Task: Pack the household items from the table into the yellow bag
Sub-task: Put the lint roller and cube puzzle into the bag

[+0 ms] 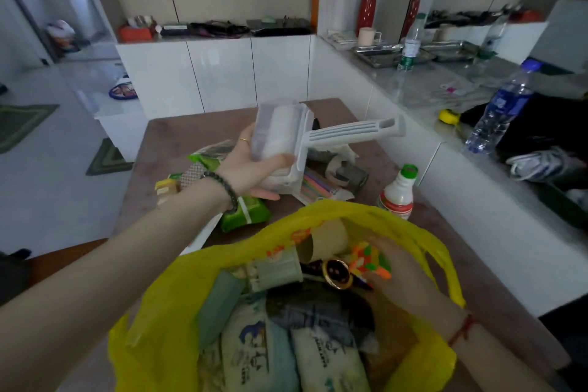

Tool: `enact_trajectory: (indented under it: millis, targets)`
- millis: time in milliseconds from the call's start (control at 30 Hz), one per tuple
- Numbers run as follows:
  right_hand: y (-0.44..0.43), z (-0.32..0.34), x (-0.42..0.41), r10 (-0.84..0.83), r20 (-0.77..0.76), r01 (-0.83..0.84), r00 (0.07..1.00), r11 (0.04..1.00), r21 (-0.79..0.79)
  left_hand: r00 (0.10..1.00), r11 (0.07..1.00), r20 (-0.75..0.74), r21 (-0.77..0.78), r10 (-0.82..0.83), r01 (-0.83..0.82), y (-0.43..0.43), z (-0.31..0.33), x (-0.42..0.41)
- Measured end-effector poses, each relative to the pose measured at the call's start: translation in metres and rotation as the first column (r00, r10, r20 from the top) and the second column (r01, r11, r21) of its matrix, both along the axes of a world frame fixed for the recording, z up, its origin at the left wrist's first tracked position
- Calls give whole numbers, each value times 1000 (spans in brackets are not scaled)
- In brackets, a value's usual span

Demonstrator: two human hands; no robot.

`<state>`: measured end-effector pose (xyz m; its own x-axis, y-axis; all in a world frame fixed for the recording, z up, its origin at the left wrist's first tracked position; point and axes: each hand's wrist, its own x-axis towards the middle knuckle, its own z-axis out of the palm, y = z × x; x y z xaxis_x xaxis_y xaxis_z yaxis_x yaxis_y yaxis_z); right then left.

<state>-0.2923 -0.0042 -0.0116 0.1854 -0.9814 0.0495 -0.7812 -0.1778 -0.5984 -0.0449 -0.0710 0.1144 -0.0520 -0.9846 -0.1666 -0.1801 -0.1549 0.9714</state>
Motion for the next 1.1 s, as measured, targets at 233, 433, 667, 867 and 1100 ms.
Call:
enact_trajectory:
  millis: [233,433,667,867,1100]
  targets:
    - [8,81,-27,-448,892,-703,63,615,358,924,909,306,-273,-227,314,39,-18,-21]
    - [34,83,24,-22,740,-417,672,814,403,756,799,604,-310,-252,515,79,-21,-15]
    - [33,42,39,94,481,-352,871,803,481,287,977,947,91,-144,190,117,-67,78]
    - [36,16,86,400,297,-496,867,635,592,766,960,638,254,-76,-116,143,-80,129]
    - [43,-5,171,723,141,-605,677,436,667,964,953,267,290,2,-82,146,-59,129]
